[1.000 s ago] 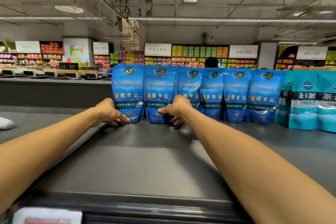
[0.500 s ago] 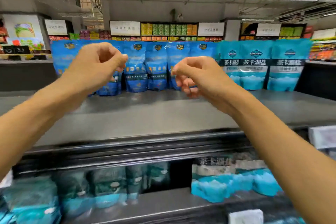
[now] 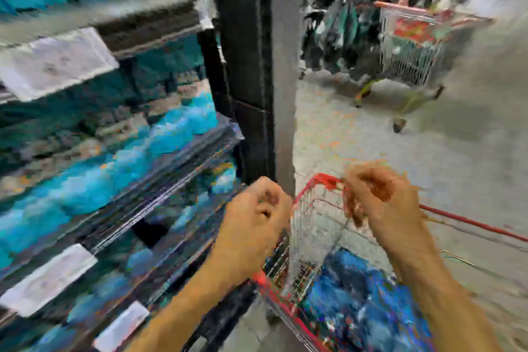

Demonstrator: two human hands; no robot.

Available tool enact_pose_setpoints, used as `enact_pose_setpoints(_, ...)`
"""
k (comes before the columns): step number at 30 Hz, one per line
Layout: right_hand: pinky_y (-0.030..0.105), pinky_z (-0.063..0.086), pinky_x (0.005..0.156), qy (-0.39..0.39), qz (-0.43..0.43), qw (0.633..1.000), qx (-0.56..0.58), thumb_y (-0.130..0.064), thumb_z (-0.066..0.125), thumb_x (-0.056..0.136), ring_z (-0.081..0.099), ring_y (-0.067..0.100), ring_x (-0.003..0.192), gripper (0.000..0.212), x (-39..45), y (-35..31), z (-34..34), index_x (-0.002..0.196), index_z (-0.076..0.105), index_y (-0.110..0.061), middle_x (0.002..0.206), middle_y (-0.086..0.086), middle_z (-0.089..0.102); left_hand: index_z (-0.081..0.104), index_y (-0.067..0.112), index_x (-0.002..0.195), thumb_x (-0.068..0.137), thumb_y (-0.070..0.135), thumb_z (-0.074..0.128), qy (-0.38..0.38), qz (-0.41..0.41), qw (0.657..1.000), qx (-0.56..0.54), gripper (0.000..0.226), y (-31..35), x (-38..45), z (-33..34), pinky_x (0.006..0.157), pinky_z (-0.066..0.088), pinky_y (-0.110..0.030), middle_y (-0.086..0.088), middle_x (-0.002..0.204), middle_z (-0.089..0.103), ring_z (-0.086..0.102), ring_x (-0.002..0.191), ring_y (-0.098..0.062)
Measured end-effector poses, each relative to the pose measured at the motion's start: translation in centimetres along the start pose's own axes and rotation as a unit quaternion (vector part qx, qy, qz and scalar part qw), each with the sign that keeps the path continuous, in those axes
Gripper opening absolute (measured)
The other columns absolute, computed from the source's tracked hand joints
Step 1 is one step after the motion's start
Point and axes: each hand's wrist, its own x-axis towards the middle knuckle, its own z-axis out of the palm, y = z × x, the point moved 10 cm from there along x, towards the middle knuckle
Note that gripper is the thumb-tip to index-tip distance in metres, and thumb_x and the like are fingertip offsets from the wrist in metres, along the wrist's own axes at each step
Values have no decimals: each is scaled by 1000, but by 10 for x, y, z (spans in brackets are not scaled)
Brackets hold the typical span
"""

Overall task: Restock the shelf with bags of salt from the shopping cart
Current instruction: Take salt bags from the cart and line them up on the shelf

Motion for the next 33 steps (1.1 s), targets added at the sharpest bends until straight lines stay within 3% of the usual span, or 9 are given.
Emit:
enact_pose_setpoints(6, 18, 41, 42, 172, 206, 960, -80, -10, 65, 93, 51, 6, 42, 25, -46, 198, -189, 76, 60, 7, 53, 6, 58, 54, 24, 72, 93, 11, 57, -230, -157, 952, 129, 25, -184, 11, 232, 58, 46, -31, -4, 66, 64, 56, 57, -10)
enact_pose_setpoints(8, 29, 50, 50, 213, 286, 927, -113, -10, 62, 95, 59, 14, 52, 31, -76, 273, -234, 72, 56, 9, 62, 21, 60, 52, 21, 74, 95, 12, 51, -315, -231, 907, 154, 23, -257, -12, 300, 61, 43, -36, -15, 71, 52, 51, 72, -19)
enact_pose_setpoints(11, 51, 53, 72, 218, 420, 868, -149, -18, 54, 100, 67, 42, 84, 36, -131, 382, -268, 78, 59, 10, 86, 34, 66, 56, 18, 100, 94, 27, 54, -369, -261, 851, 266, 10, -355, -39, 348, 81, 47, -35, -1, 78, 51, 57, 91, -23)
enact_pose_setpoints(15, 41, 46, 69, 122, 531, 810, -215, -18, 50, 101, 61, 26, 67, 27, -194, 495, -263, 80, 60, -2, 69, 11, 62, 54, 3, 130, 90, 28, 63, -351, -362, 797, 333, 48, -472, -69, 355, 100, 42, -38, -19, 130, 56, 54, 122, -32)
enact_pose_setpoints(18, 41, 45, 83, 21, 603, 765, -226, -21, 49, 100, 59, 29, 79, 22, -238, 576, -231, 91, 60, -4, 83, 14, 59, 53, -4, 127, 84, 25, 70, -305, -382, 794, 362, 54, -542, -86, 356, 97, 44, -43, -25, 127, 56, 55, 117, -37)
enact_pose_setpoints(21, 34, 38, 88, -28, 616, 757, -214, -26, 56, 98, 54, 35, 120, 17, -260, 629, -201, 101, 58, -9, 102, 12, 58, 64, -7, 106, 65, 4, 81, -293, -385, 795, 367, 46, -588, -101, 358, 79, 52, -43, -24, 101, 67, 67, 96, -37)
enact_pose_setpoints(24, 41, 36, 109, -78, 613, 733, -285, -51, 51, 96, 34, 32, 140, 75, -267, 669, -181, 149, 27, -3, 150, 16, 33, 64, -10, 106, 63, -8, 77, -306, -403, 784, 359, 45, -625, -117, 363, 85, 54, -45, -27, 104, 68, 66, 101, -41)
enact_pose_setpoints(28, 48, 40, 109, -45, 585, 702, -404, -68, 53, 87, 32, 37, 140, 103, -258, 695, -164, 153, 10, -1, 155, 22, 20, 46, -12, 132, 67, 16, 81, -310, -421, 777, 350, 79, -652, -130, 362, 106, 41, -47, -31, 133, 50, 48, 125, -44)
enact_pose_setpoints(33, 43, 35, 109, 37, 618, 661, -424, -50, 67, 86, 38, 36, 134, 100, -262, 709, -158, 150, 9, 2, 148, 24, 29, 56, 0, 115, 46, 24, 88, -221, -458, 806, 303, 80, -661, -135, 353, 78, 58, -48, -18, 106, 66, 66, 98, -36)
